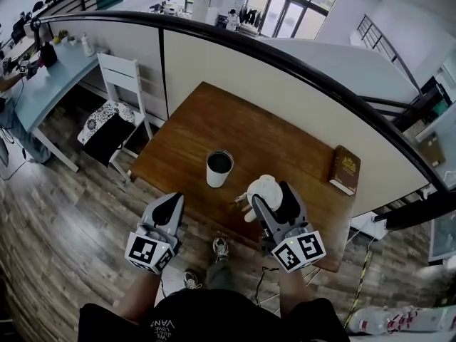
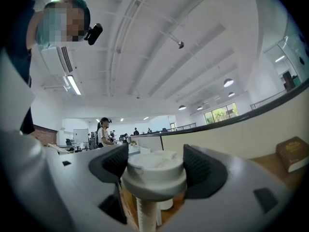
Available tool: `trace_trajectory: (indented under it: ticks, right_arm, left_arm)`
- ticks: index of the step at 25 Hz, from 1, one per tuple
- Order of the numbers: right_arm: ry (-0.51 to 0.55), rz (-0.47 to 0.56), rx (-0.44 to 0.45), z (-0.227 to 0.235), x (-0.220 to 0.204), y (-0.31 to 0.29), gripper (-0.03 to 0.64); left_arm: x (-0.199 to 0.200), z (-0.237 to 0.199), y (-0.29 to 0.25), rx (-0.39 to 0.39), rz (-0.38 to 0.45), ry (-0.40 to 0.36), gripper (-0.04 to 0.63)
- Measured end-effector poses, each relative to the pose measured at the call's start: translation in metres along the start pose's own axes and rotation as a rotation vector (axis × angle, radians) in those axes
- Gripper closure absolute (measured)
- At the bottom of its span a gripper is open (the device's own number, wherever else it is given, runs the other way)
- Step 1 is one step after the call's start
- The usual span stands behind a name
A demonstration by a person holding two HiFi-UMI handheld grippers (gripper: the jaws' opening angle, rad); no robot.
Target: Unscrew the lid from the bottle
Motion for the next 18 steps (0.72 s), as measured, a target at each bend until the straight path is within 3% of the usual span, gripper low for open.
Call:
trace_trajectory:
  ticks: [18]
  right_arm:
    - [-0.018, -0.026, -0.042, -0.021, -0.029, 0.014, 0.285]
  left_arm:
    - [-0.007, 0.007, 0.027, -0.052, -0.035, -0.005, 0.584]
Point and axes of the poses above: the fingertips, and each gripper's own axes: y backward along the fingers, z to its right, x out of its top, the point moved 9 cm from there along y, backward along the fingers, and after that the axes turned 12 degrees about -y, right-handed, at the moved point
